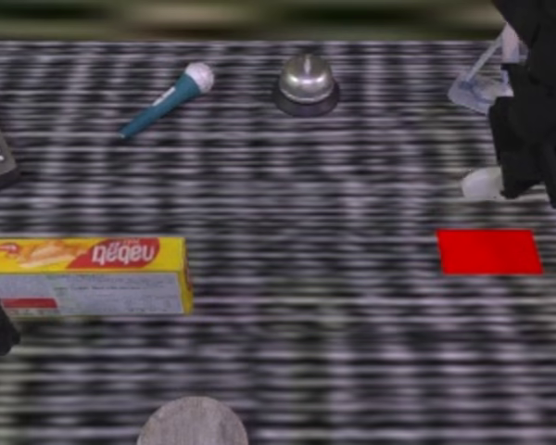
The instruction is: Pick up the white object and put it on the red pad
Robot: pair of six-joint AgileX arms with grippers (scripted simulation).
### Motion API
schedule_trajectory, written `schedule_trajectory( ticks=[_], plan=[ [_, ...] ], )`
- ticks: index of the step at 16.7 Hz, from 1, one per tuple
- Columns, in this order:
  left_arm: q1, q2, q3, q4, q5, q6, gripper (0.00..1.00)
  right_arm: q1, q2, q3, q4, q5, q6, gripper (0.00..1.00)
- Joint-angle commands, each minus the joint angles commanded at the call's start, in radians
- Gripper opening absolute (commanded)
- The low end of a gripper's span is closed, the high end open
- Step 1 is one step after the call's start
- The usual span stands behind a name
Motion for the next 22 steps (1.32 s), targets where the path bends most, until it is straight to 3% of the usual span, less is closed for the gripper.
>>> schedule_trajectory(
  ticks=[7, 12, 22],
  plan=[
    [0.0, 0.0, 0.0, 0.0, 0.0, 0.0, 1.0, -0.004, 0.072, -0.213, 0.292, 0.001, 0.003, 0.0],
    [0.0, 0.0, 0.0, 0.0, 0.0, 0.0, 1.0, -0.003, 0.08, -0.235, 0.317, 0.001, 0.004, 0.0],
    [0.0, 0.0, 0.0, 0.0, 0.0, 0.0, 1.0, -0.003, 0.08, -0.235, 0.317, 0.001, 0.004, 0.75]
  ],
)
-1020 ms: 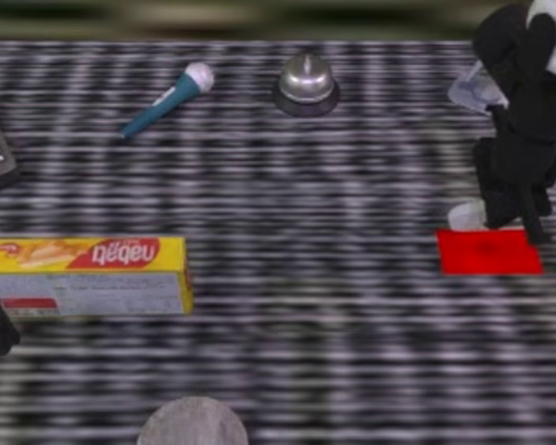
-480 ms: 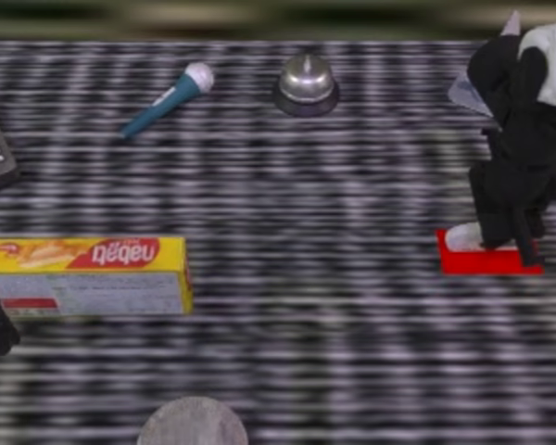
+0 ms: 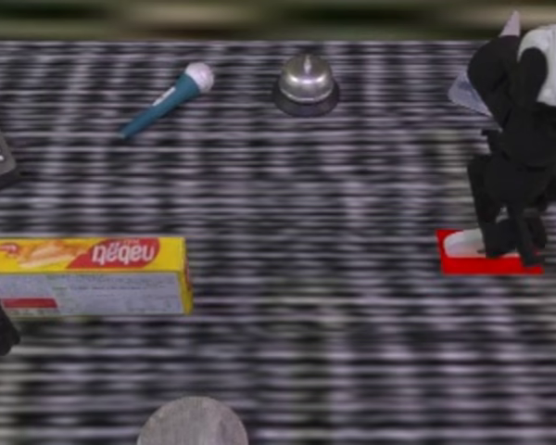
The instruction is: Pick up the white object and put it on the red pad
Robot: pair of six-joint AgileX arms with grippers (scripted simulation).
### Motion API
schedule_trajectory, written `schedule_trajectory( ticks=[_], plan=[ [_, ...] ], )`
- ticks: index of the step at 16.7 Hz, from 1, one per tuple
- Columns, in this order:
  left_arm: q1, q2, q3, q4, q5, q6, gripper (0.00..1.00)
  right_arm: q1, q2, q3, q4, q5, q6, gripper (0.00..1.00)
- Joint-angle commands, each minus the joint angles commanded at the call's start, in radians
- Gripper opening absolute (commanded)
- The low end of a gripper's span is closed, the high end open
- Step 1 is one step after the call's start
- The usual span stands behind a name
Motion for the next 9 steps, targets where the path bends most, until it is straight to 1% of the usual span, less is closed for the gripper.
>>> schedule_trajectory(
  ticks=[3, 4, 9],
  plan=[
    [0.0, 0.0, 0.0, 0.0, 0.0, 0.0, 1.0, 0.0, 0.0, 0.0, 0.0, 0.0, 0.0, 0.98],
    [0.0, 0.0, 0.0, 0.0, 0.0, 0.0, 1.0, 0.0, 0.0, 0.0, 0.0, 0.0, 0.0, 1.0],
    [0.0, 0.0, 0.0, 0.0, 0.0, 0.0, 1.0, 0.0, 0.0, 0.0, 0.0, 0.0, 0.0, 1.0]
  ],
)
